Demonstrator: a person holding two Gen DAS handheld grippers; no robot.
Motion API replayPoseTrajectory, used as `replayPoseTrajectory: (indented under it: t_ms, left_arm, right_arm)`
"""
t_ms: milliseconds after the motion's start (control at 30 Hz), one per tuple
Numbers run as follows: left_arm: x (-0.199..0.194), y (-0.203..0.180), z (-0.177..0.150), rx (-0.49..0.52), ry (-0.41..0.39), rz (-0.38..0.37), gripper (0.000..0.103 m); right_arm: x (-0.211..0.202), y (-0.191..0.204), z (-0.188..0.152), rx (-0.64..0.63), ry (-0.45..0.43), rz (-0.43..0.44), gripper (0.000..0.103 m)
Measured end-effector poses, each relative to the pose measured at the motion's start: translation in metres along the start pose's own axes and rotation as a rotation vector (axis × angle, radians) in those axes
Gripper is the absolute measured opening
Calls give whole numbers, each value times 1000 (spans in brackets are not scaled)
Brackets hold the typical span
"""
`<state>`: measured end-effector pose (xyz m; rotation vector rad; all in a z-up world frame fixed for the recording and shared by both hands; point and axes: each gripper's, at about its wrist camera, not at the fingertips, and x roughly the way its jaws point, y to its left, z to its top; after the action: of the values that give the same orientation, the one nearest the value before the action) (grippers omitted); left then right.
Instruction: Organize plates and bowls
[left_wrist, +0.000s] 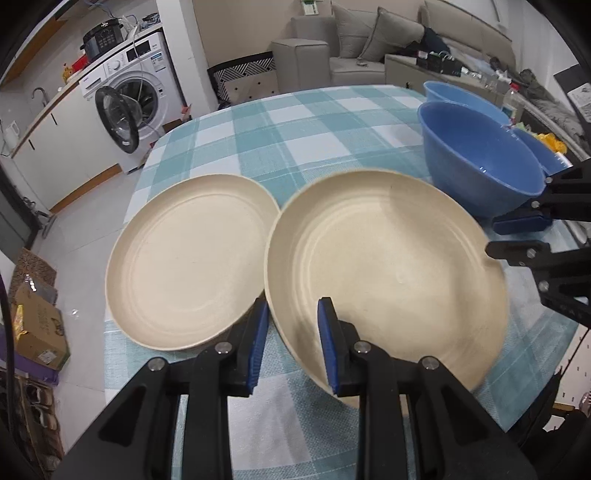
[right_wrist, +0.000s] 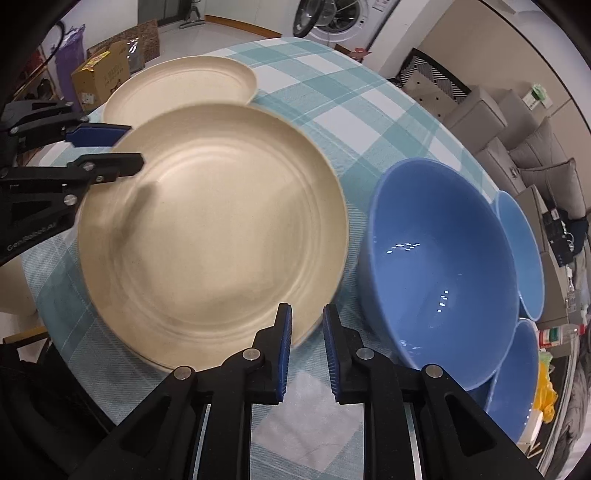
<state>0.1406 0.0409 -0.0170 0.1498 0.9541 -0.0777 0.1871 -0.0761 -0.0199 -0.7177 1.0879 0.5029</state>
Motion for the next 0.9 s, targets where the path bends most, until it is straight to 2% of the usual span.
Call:
replayPoseTrajectory:
  t_ms: [133, 400, 533, 567, 700, 733, 767, 800, 900]
  left_arm:
    - [-1, -7, 0, 29, -9, 2, 26]
    - [8, 0, -7, 8, 13, 12, 26]
    - [5, 2, -15, 1, 11, 6, 28]
    - [1, 4, -16, -5, 4, -1, 28]
    - [-13, 12, -21, -25, -17, -9, 36]
    - [-17, 13, -22, -27, -21, -11, 37]
    - [-20, 14, -24, -29, -24, -12, 40]
    - [-22, 15, -24, -31, -25, -11, 42]
    - [-27, 15, -27, -27, -28, -9, 43]
  right_arm:
    - [0, 11, 3, -35, -9, 11, 17]
    - [-3, 3, 5, -6, -32, 30, 18]
    - [-6, -2, 4, 12, -49, 61, 29]
    - [-8, -2, 4, 15, -54, 65, 34]
    - [-13, -5, 3, 24, -77, 74, 48]
    - [-14, -5, 4, 26, -80, 76, 53]
    - [-15, -5, 4, 27, -86, 79, 64]
    - [-17, -5, 4, 28, -94, 82, 70]
    - [-18, -4, 6, 33, -108, 95, 74]
